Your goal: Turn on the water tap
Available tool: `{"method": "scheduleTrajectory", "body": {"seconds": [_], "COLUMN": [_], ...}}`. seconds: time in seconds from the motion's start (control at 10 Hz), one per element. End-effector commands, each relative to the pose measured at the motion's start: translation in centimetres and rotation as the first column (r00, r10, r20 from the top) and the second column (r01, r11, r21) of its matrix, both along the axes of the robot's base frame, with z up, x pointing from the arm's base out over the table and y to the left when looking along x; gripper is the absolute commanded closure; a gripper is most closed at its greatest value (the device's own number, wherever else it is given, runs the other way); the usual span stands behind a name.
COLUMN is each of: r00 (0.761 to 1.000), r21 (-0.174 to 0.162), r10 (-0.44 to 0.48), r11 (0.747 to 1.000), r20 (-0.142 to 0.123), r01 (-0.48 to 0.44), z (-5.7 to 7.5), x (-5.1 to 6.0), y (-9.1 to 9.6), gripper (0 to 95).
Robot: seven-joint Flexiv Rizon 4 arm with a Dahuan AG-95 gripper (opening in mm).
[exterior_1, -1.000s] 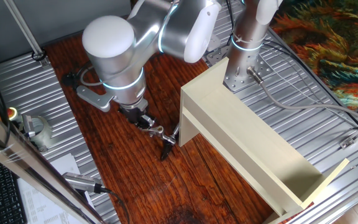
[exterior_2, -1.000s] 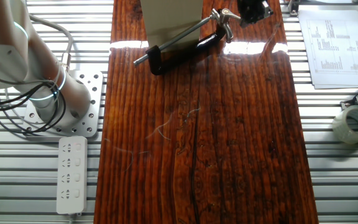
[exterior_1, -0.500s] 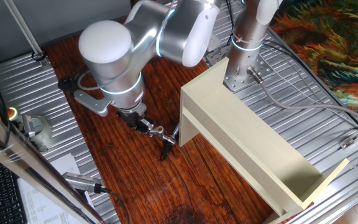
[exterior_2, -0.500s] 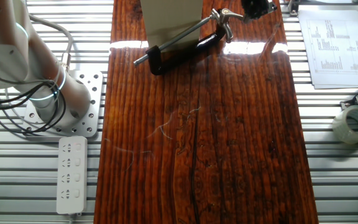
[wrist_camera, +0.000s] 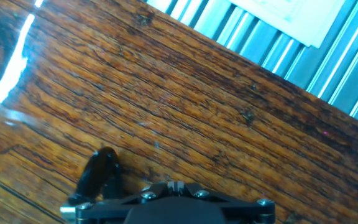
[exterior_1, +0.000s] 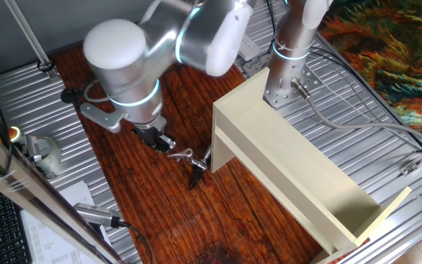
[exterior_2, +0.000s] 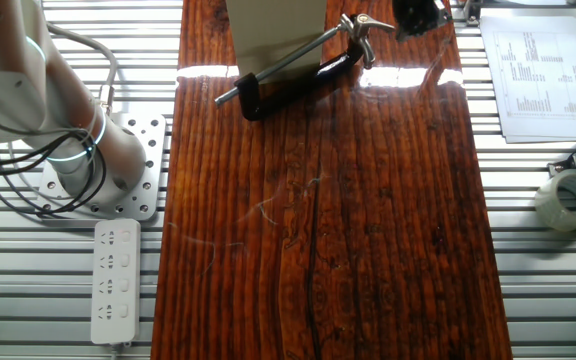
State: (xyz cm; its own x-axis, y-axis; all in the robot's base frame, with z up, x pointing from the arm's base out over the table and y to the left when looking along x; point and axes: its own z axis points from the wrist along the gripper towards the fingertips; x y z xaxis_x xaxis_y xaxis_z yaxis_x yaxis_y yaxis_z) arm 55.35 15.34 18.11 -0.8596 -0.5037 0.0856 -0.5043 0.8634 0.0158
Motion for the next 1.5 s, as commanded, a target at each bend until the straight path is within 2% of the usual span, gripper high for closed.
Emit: {"method": "scheduleTrajectory", "body": {"seconds": [0.1,0.2,0.4,0.5,0.7,1.0,1.1,1.5], "r00": [0.993,0.985,0.975,0.967,0.948,0.924,0.917,0.885], "r21": [0.017,0.049,0.063,0.084,0.096,0.079,0.071,0.057], "r10": [-0.116,-0.174,-0.221,-0.253,-0.315,-0.378,-0.393,-0.455], "r11": [0.993,0.984,0.973,0.964,0.944,0.921,0.915,0.885], "r20": [0.004,-0.003,-0.009,-0.016,-0.032,-0.055,-0.071,-0.099], "r01": [0.115,0.174,0.222,0.254,0.317,0.381,0.398,0.462], "z": [-0.2,-0.3,-0.3,-0.3,-0.3,-0.6,-0.6,-0.7], "x": [-0.2,-0.2,-0.2,-0.2,-0.3,-0.6,-0.7,-0.7], "y": [-0.3,-0.5,-0.5,-0.5,-0.3,0.8,1.0,1.0], "gripper": [95.0,95.0,95.0,95.0,95.0,95.0,95.0,95.0]}}
